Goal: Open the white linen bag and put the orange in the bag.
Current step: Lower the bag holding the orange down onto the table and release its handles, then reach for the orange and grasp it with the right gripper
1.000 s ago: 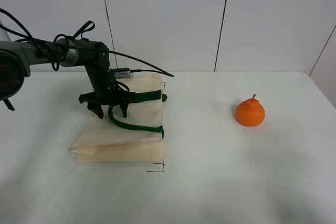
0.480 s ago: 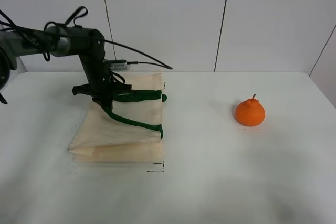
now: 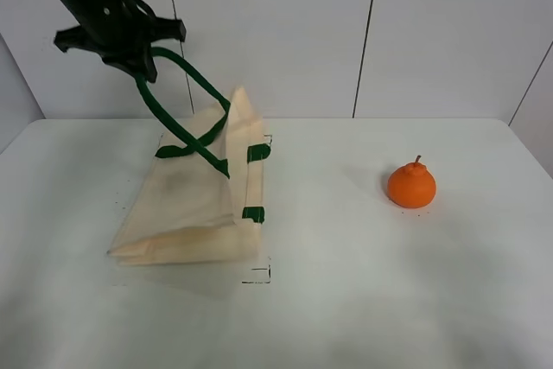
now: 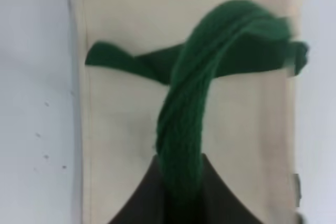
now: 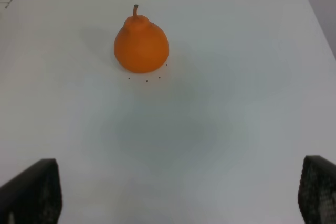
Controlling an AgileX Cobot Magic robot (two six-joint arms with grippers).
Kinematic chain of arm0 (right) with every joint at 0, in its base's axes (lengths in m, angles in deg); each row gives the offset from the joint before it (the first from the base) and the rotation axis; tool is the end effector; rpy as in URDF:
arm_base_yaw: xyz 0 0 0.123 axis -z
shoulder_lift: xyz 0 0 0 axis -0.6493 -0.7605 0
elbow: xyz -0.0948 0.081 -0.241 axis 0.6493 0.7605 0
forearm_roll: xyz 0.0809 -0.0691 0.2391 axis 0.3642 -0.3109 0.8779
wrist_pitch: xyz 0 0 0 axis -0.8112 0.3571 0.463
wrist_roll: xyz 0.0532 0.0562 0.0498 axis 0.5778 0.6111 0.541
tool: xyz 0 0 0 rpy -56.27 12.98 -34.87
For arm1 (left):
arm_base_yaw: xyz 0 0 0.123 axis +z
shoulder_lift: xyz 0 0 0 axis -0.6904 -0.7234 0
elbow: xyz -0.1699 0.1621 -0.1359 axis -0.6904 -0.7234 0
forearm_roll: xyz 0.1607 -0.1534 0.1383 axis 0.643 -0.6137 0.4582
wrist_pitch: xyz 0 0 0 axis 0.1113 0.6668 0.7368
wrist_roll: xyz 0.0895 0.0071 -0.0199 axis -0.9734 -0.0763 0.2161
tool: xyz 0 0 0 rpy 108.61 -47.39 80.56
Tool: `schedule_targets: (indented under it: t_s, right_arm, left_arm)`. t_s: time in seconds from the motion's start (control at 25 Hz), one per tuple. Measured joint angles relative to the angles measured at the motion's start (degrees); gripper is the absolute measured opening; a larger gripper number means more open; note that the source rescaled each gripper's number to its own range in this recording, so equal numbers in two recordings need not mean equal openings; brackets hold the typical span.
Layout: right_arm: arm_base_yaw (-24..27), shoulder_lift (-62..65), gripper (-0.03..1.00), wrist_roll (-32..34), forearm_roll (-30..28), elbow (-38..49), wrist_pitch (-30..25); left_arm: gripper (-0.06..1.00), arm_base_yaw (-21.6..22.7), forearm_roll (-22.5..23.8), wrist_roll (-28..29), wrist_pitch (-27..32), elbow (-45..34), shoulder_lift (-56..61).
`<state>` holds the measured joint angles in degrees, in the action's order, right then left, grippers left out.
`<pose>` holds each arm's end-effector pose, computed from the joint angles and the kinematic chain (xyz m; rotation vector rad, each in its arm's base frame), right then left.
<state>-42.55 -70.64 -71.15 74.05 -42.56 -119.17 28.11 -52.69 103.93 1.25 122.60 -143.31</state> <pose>0.0207 -0.0008 0.2819 -0.0193 2.0166 0.0088 0.4012 -0.1068 0.3469 0.0483 2.5500 -0.1256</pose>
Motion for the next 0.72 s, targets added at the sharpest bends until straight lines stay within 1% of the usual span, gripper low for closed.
schedule_targets:
  t_s: [0.12,0.24,0.32,0.44,0.6,0.72]
  right_arm:
    - [0.0,0.0,1.00,0.0,0.0,0.0,0.0]
    - [0.0,-0.5,1.00,0.0,0.0,0.0,0.1]
    - [0.0,-4.0,1.00,0.0,0.0,-0.4,0.2]
    - [0.0,-14.1,1.00,0.0,0.5,-1.8,3.6]
    - [0.0,-32.8,1.00,-0.9,2.2,-5.5,11.0]
    - [0.0,-48.9,1.00,-1.3,2.5,-11.8,15.3]
  left_arm:
    - [0.00,0.0,-0.3,-2.4,5.1,5.9,1.1]
    - [0.00,0.0,-0.7,-3.5,5.6,9.9,1.1]
    - [0.00,0.0,-1.1,-3.7,5.6,11.0,1.1]
    - [0.00,0.0,-1.8,-3.9,5.7,11.3,1.1]
    - [0.00,0.0,-2.5,-3.9,5.7,11.3,1.1]
    - [0.00,0.0,-2.6,-3.9,5.7,11.3,1.1]
